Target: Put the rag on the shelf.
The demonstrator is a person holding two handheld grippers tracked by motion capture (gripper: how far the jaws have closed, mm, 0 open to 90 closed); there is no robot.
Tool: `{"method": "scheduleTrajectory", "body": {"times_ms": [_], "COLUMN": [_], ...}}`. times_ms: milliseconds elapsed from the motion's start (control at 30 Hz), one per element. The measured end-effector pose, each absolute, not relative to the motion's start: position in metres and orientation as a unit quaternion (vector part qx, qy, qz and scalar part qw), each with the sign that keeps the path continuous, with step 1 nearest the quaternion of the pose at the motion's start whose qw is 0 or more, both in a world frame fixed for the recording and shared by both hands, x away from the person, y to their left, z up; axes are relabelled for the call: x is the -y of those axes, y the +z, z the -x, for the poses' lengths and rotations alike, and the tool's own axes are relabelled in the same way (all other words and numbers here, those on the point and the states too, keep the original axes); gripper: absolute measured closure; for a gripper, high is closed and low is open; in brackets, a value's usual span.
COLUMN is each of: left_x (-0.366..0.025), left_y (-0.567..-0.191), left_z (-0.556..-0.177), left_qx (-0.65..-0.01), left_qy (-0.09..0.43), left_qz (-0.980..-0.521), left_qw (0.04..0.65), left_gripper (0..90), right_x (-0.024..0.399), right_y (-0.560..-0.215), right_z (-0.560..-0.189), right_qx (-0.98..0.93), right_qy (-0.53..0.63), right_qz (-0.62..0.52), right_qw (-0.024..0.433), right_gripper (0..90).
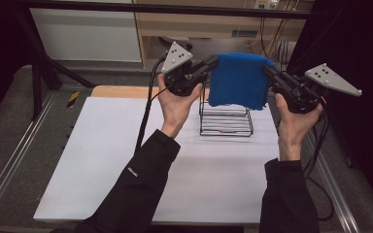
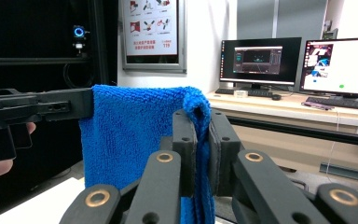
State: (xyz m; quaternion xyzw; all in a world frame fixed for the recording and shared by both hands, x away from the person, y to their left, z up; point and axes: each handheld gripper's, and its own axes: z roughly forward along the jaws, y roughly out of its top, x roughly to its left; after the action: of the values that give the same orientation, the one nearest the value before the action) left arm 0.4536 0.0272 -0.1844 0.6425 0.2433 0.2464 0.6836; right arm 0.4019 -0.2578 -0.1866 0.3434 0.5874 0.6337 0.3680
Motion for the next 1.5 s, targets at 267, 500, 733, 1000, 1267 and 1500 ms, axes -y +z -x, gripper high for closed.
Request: {"method": "scheduleTrajectory", "body": {"times_ms": [267,500,733,1000,1267,1500], "left_x": [-0.023,-0.02,-0.017,-0.016,-0.017,-0.015], "left_y": [-0.175,-0.171,-0.167,-0.16,-0.164,-0.174], "left_z": [-0.465,-0.475,-0.485,-0.501,-0.516,-0.531], "left_qx": [-0.245,-0.25,-0.25,-0.255,-0.262,-0.268], "left_qy": [0.25,0.251,0.262,0.268,0.273,0.274], "left_qz": [-0.634,-0.626,-0.628,-0.623,-0.622,-0.625], "left_qw": [0.69,0.694,0.689,0.689,0.685,0.68], "left_gripper": [86.2,86.3,86.3,86.3,86.3,86.3], "right_x": [0.262,0.264,0.267,0.266,0.264,0.266], "right_y": [-0.177,-0.169,-0.164,-0.155,-0.156,-0.164], "right_z": [-0.415,-0.429,-0.441,-0.458,-0.476,-0.492], "right_qx": [-0.582,-0.582,-0.584,-0.587,-0.596,-0.6], "right_qy": [0.638,0.637,0.636,0.632,0.623,0.62], "right_qz": [-0.342,-0.339,-0.339,-0.336,-0.334,-0.335], "right_qw": [0.37,0.374,0.374,0.378,0.38,0.378], "right_gripper": [84.0,84.0,84.0,84.1,84.1,84.1]}}
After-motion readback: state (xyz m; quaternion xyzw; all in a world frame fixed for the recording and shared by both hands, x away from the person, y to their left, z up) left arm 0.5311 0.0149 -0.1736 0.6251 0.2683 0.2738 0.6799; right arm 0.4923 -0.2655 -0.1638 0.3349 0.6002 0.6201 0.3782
